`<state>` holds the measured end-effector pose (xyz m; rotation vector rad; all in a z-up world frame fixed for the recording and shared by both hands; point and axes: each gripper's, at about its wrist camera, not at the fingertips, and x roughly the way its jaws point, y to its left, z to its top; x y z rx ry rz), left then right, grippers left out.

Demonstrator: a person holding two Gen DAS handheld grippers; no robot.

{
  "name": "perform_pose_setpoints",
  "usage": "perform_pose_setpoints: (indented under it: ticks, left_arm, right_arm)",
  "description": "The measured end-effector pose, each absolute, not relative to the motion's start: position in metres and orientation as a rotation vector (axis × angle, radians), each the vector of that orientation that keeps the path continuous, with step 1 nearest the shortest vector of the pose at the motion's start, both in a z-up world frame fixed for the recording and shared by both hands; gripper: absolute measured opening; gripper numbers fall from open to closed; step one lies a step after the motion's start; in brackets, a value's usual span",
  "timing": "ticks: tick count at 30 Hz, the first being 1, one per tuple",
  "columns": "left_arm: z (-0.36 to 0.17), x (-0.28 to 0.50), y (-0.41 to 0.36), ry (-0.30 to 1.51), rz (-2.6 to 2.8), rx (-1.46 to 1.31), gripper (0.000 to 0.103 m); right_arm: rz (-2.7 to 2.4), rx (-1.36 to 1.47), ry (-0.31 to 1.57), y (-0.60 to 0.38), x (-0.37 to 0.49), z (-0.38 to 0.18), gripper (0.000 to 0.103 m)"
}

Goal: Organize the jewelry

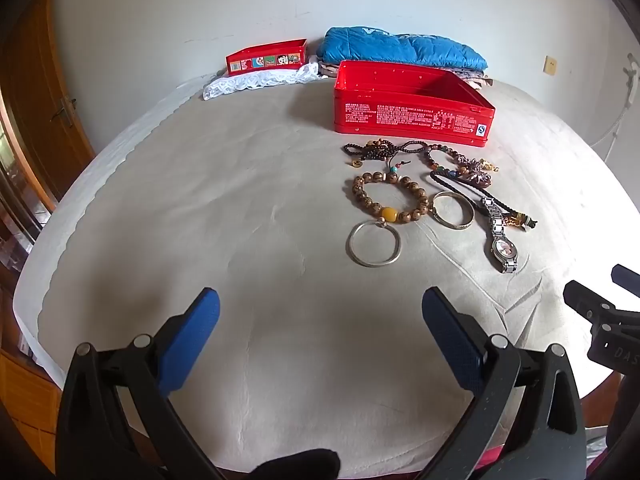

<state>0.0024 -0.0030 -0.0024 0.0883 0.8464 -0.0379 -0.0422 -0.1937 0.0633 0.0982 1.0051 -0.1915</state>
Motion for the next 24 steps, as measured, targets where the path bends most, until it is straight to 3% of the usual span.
perform_pose_setpoints:
  ticks: [24]
  left_arm:
    - [-0.0057, 0.0032, -0.0003, 0.854, -0.039, 0.089, 0.1]
  right_arm:
    - [-0.187, 0.098, 1.014, -0.1929, -0.0383, 0.0587, 0.099]
